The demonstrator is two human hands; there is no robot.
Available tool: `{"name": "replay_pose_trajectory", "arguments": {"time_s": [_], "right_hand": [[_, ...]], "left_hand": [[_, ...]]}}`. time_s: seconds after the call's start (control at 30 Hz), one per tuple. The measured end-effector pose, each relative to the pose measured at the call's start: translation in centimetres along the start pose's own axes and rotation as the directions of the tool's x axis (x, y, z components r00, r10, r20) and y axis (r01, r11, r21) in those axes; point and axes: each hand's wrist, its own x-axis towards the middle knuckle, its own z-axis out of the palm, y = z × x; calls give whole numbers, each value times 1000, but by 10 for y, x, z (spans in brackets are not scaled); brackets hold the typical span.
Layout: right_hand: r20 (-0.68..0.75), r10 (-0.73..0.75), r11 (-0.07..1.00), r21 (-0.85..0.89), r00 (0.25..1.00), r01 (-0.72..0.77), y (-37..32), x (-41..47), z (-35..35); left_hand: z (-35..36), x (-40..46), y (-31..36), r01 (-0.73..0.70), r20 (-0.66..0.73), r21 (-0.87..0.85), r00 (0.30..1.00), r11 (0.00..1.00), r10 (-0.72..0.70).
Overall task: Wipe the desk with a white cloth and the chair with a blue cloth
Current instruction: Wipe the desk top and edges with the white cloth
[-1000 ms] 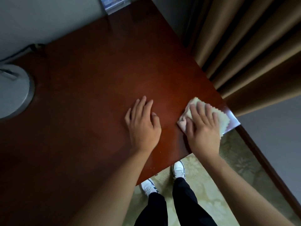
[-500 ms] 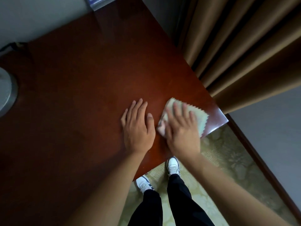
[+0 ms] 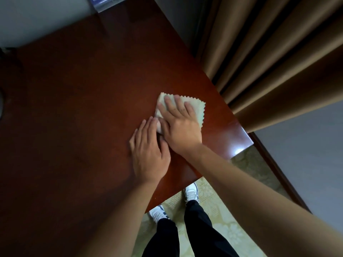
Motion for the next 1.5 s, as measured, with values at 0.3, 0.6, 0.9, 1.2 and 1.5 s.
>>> {"name": "replay_pose_trajectory", "arguments": {"time_s": [0.3,0.6,0.9,1.2,1.5], "right_hand": [[-101,344,939,42,933,-342,76,-14,-25],[-122,97,995,33,988,-93,43,-98,-8],[-103,110,993,49,989,-105,-27,-104,10],[-72,5,1000,9,997,-5,-23,-117,10],[24,-255,966,-45,967,255,-71,-162,27]], "left_hand": [[6,-2,0,-29,-13,74,999,997,30],[4,-4,-2,-61,4,40,998,997,60],[-39,-6,-21,62,-25,-107,998,992,-65],[-73,-64,-98,-95,70,88,994,992,89],[-98,-93,-138,-102,167,146,983,984,77]]}}
